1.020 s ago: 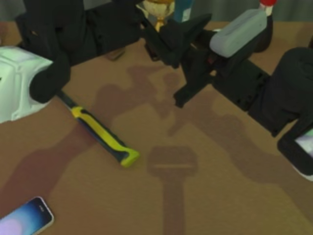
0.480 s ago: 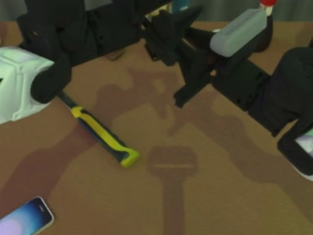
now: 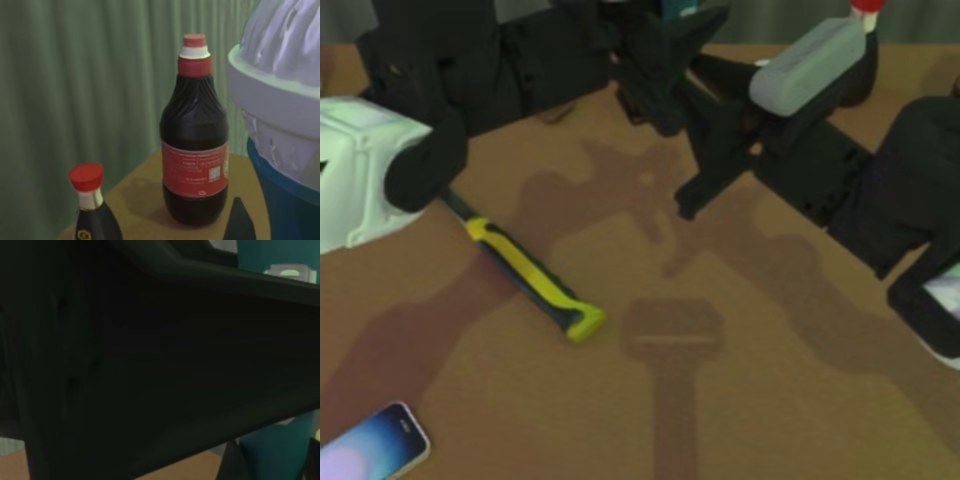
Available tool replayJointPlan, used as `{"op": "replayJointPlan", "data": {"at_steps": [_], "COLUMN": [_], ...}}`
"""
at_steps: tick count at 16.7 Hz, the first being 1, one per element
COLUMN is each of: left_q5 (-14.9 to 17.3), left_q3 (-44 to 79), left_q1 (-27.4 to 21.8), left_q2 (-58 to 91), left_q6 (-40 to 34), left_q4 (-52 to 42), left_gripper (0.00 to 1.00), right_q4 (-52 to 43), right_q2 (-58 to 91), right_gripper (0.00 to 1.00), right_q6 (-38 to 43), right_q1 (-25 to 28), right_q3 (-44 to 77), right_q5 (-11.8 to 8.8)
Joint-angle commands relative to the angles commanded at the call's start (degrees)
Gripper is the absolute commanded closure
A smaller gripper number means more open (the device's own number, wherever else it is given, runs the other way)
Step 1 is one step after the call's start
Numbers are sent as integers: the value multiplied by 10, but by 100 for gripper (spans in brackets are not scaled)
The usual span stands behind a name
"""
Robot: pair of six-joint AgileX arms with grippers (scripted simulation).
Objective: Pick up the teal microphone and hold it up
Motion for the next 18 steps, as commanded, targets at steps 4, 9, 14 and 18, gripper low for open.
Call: {"op": "replayJointPlan", "data": {"at_steps": [4, 9, 14, 18], "left_q5": [0, 0, 0, 0], "left_q3": [0, 0, 0, 0], "left_q1": [0, 0, 0, 0], "left_q2": [0, 0, 0, 0], "left_q6": [0, 0, 0, 0], "left_q4": [0, 0, 0, 0], "left_gripper": [100, 100, 100, 100], "right_q4": [0, 0, 0, 0], "right_q2": [0, 0, 0, 0], "right_gripper": [100, 70, 32, 2], "right_q6": [0, 0, 0, 0], "right_q1": [0, 0, 0, 0], "right_q3": [0, 0, 0, 0], "right_q5": [0, 0, 0, 0]}}
